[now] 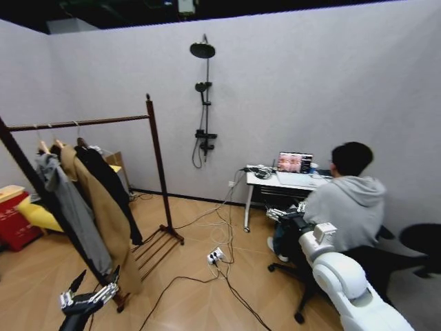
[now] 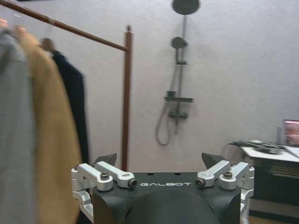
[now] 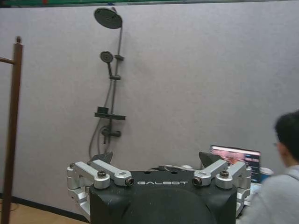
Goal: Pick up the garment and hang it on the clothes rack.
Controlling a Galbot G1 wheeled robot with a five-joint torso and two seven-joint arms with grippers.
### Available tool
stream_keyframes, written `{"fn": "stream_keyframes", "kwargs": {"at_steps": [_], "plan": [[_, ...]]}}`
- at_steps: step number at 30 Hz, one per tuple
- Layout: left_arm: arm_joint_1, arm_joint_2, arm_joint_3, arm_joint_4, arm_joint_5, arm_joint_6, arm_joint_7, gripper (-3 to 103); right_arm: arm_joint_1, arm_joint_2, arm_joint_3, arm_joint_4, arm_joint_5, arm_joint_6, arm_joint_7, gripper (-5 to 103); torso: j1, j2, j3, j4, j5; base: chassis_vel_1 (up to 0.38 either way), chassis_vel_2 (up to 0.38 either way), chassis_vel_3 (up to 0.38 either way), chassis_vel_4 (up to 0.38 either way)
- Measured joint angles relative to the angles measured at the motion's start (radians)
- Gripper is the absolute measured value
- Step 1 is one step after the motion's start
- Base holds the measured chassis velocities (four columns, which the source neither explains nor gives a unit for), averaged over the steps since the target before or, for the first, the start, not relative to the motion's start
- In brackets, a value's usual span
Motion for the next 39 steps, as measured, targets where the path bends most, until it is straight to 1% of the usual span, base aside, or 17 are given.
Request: {"fn": "stream_keyframes", "kwargs": {"at_steps": [1, 3, 4, 5, 6, 9, 13, 21, 22, 27, 29, 32, 33, 34, 36, 37, 39], "plan": [[0.0, 0.0, 0.0, 0.0, 0.0, 0.0, 0.001, 100, -0.001, 0.001, -0.001, -0.001, 0.0, 0.002, -0.002, 100, 0.001, -0.001, 0.0, -0.0009, 0.0006, -0.204, -0.138, -0.106, -0.12], [0.0, 0.0, 0.0, 0.0, 0.0, 0.0, 0.001, 100, -0.002, 0.002, -0.002, -0.002, 0.0, 0.004, -0.004, 100, 0.002, -0.001, 0.001, -0.0011, 0.0018, -0.204, -0.142, -0.106, -0.206], [0.0, 0.0, 0.0, 0.0, 0.0, 0.0, 0.001, 100, -0.003, 0.002, -0.002, -0.002, 0.0, 0.005, -0.006, 100, 0.002, -0.001, 0.001, 0.0, 0.001, -0.204, -0.101, 0.01, -0.293], [0.0, 0.0, 0.0, 0.0, 0.0, 0.0, 0.001, 100, -0.003, 0.002, -0.002, -0.002, 0.0, 0.005, -0.006, 100, 0.002, -0.001, 0.001, 0.0, 0.001, -0.204, -0.101, 0.01, -0.293], [0.0, 0.0, 0.0, 0.0, 0.0, 0.0, 0.0, 100, -0.006, 0.002, -0.002, -0.002, 0.0, 0.005, -0.012, 100, 0.002, -0.001, 0.001, 0.0014, -0.0003, -0.174, -0.087, 0.031, -0.163], [0.0, 0.0, 0.0, 0.0, 0.0, 0.0, 0.0, 100, -0.014, 0.003, 0.004, -0.001, 0.0, -0.003, -0.017, 100, 0.002, -0.001, 0.001, 0.0008, 0.0009, -0.138, -0.088, 0.001, -0.084], [0.0, 0.0, 0.0, 0.0, 0.0, 0.0, 0.0, 100, -0.022, 0.003, 0.012, -0.005, 0.002, 0.0, -0.018, 100, 0.001, -0.001, 0.0, 0.0, 0.0004, -0.1, -0.14, -0.197, -0.129], [0.0, 0.0, 0.0, 0.0, 0.0, 0.0, 0.0, 100, -0.028, 0.0, 0.02, -0.019, 0.004, 0.015, -0.023, 100, 0.001, -0.001, 0.0, 0.0006, 0.0001, -0.001, -0.202, -0.241, -0.043], [0.0, 0.0, 0.0, 0.0, 0.0, 0.0, 0.0, 100, -0.029, -0.001, 0.021, -0.021, 0.004, 0.018, -0.024, 100, 0.001, -0.001, 0.0, 0.0004, 0.0008, 0.025, -0.277, -0.251, 0.025], [0.0, 0.0, 0.0, 0.0, 0.0, 0.0, 0.0, 100, -0.031, -0.003, 0.022, -0.026, 0.005, 0.028, -0.029, 100, 0.001, -0.001, 0.0, 0.0002, 0.0002, 0.052, -0.332, -0.3, 0.071], [0.0, 0.0, 0.0, 0.0, 0.0, 0.0, 0.001, 100, -0.032, -0.003, 0.021, -0.03, 0.006, 0.032, -0.029, 100, 0.001, -0.001, 0.0, -0.0003, 0.001, 0.136, -0.347, -0.371, 0.133], [0.0, 0.0, 0.0, 0.0, 0.0, 0.0, 0.001, 100, -0.033, -0.003, 0.019, -0.036, 0.006, 0.04, -0.034, 100, 0.001, -0.001, 0.0, -0.0002, -0.0004, 0.184, -0.378, -0.361, 0.173], [0.0, 0.0, 0.0, 0.0, 0.0, 0.0, 0.001, 100, -0.033, -0.003, 0.019, -0.036, 0.006, 0.04, -0.034, 100, 0.001, -0.001, 0.0, -0.0002, -0.0004, 0.199, -0.387, -0.353, 0.194], [0.0, 0.0, 0.0, 0.0, 0.0, 0.0, 0.001, 100, -0.035, -0.003, 0.018, -0.041, 0.006, 0.043, -0.037, 100, 0.001, -0.001, 0.0, -0.0003, 0.0012, 0.288, -0.334, -0.353, 0.261], [0.0, 0.0, 0.0, 0.0, 0.0, 0.0, 0.001, 100, -0.037, -0.003, 0.016, -0.045, 0.006, 0.047, -0.04, 100, 0.001, -0.001, 0.0, 0.0, 0.001, 0.291, -0.322, -0.379, 0.261], [0.0, 0.0, 0.0, 0.0, 0.0, 0.0, 0.0, 100, -0.037, -0.003, 0.015, -0.047, 0.006, 0.05, -0.042, 100, 0.001, -0.001, 0.0, 0.0003, -0.0004, 0.291, -0.322, -0.286, 0.303], [0.0, 0.0, 0.0, 0.0, 0.0, 0.0, 0.0, 100, -0.038, -0.004, 0.013, -0.052, 0.005, 0.055, -0.044, 100, 0.0, 0.0, 0.0, 0.0005, -0.0001, 0.323, -0.285, -0.27, 0.268]]}}
